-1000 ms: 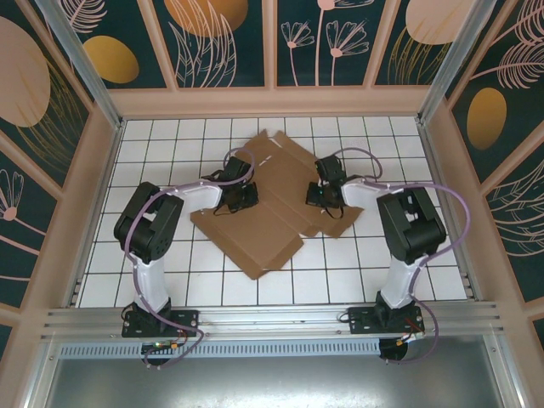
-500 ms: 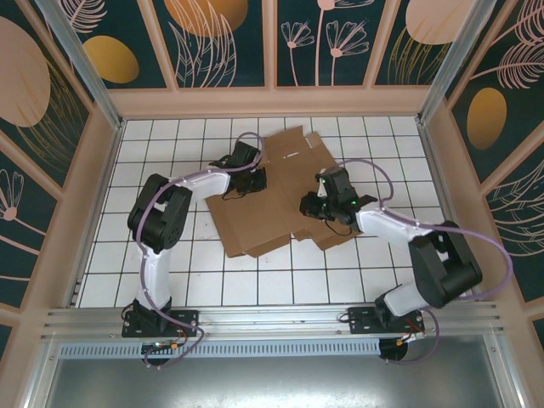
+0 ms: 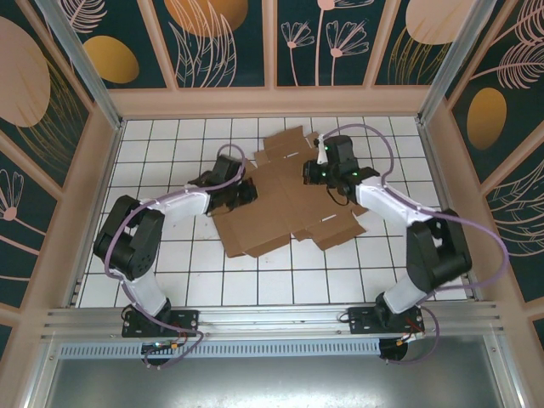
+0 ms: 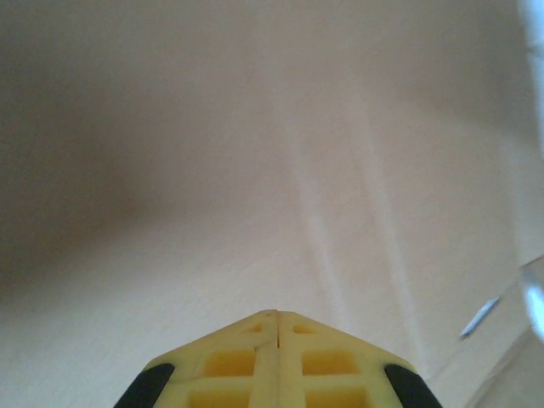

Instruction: Fold the paper box

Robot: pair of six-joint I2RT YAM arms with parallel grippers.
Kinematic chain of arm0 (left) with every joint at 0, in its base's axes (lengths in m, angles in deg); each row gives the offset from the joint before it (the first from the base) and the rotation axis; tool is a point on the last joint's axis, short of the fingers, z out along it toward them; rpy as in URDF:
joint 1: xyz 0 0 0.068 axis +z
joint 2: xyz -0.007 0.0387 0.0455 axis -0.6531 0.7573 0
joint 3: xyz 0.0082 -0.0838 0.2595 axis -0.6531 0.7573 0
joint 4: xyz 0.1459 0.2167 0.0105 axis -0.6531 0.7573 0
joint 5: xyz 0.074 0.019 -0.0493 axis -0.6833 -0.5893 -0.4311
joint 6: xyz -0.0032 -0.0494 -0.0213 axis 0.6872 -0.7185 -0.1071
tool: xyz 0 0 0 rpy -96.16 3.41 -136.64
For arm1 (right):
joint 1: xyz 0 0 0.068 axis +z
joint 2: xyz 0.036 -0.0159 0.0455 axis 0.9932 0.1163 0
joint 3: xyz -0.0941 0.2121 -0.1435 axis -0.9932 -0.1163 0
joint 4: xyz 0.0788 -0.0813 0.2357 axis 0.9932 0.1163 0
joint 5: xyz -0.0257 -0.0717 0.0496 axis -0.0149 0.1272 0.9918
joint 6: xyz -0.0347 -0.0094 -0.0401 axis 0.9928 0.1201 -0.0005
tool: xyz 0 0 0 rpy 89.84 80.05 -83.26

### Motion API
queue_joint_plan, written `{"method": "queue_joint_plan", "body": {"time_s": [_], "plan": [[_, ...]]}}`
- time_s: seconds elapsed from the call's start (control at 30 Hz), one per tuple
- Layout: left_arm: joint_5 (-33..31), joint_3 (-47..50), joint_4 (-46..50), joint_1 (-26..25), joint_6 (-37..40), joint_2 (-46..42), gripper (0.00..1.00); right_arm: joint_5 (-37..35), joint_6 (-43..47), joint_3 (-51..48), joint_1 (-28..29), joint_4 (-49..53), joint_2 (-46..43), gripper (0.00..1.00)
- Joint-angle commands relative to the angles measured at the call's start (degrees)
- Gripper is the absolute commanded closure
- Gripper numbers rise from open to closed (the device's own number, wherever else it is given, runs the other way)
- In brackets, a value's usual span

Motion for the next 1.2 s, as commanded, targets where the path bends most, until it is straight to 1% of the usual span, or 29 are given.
{"method": "queue_joint_plan", "body": {"time_s": [0.0, 0.13, 0.27, 0.37, 0.43, 0.5, 0.6, 0.7, 0.77, 0.8, 0.83, 0.9, 0.93, 0.97, 1.0, 1.03, 1.1, 1.13, 1.17], "plan": [[-0.85, 0.58, 0.18, 0.22, -2.84, -0.49, 1.0, -7.64, 1.92, -0.56, -0.51, 5.64, 3.69, 1.0], [-4.25, -0.22, 3.17, 0.29, -3.95, 1.54, 1.0, -8.63, 0.81, -1.71, -0.96, 5.46, 8.06, 1.0], [-8.56, -3.02, 5.12, 0.38, -3.16, 4.59, 1.0, -5.13, 0.29, -3.33, -0.59, 6.11, 11.12, 1.0], [-11.5, -5.16, 5.93, 0.58, -2.96, 7.4, 1.0, -3.11, -0.85, -5.71, -0.54, 5.49, 11.29, 1.0], [-12.63, -5.86, 5.91, 1.05, -3.05, 8.93, 1.0, -0.66, -1.95, -7.48, -0.56, 4.31, 10.89, 1.0], [-12.12, -6.31, 5.32, 1.79, -3.08, 9.99, 1.0, 2.79, -3.39, -9.14, -0.39, 3.04, 10.64, 1.0], [-13.0, -7.07, 5.54, 2.66, -2.75, 10.71, 1.0, 7.96, -4.16, -11.23, 1.18, 0.94, 10.67, 1.0], [-13.67, -7.57, 6.26, 4.31, -2.4, 10.35, 1.0, 12.62, -4.5, -12.3, 2.93, -0.64, 11.11, 1.0], [-13.43, -7.56, 6.42, 5.05, -1.16, 8.92, 1.0, 14.21, -4.83, -12.97, 3.18, -1.73, 8.67, 1.0], [-13.25, -7.73, 6.62, 5.06, -0.05, 7.89, 1.0, 14.05, -4.9, -13.15, 2.93, -2.05, 6.71, 0.97], [-11.87, -7.83, 6.41, 5.04, 1.33, 6.85, 1.0, 14.16, -4.44, -13.11, 2.71, -2.4, 4.1, 0.92], [-9.17, -7.62, 5.78, 5.07, 2.77, 4.46, 0.98, 13.58, -3.98, -12.45, 2.67, -2.53, -1.11, 0.77], [-7.54, -7.14, 5.09, 5.07, 2.95, 3.21, 0.96, 12.89, -3.82, -11.56, 2.61, -2.25, -3.31, 0.7], [-5.28, -6.3, 3.78, 5.07, 3.16, 1.99, 0.93, 12.54, -3.43, -10.64, 2.56, -1.69, -5.26, 0.59], [-3.35, -5.29, 2.35, 5.07, 2.97, 0.93, 0.9, 12.2, -3.2, -9.82, 2.17, -0.94, -6.17, 0.52], [-1.0, -3.39, -0.28, 5.13, 2.48, -0.23, 0.86, 12.18, -3.19, -9.11, 0.96, -0.32, -6.73, 0.49], [4.98, 1.27, -8.22, 5.05, 1.29, -2.13, 0.76, 12.82, -2.63, -7.95, -2.82, 1.05, -6.01, 0.49], [6.37, 4.96, -12.41, 5.07, -0.02, -2.35, 0.72, 14.57, -2.38, -8.47, -5.57, 0.26, -5.66, 0.48], [6.82, 6.97, -15.28, 5.07, -1.51, -2.35, 0.71, 16.52, -2.97, -9.2, -8.63, -1.04, -5.41, 0.46]]}}
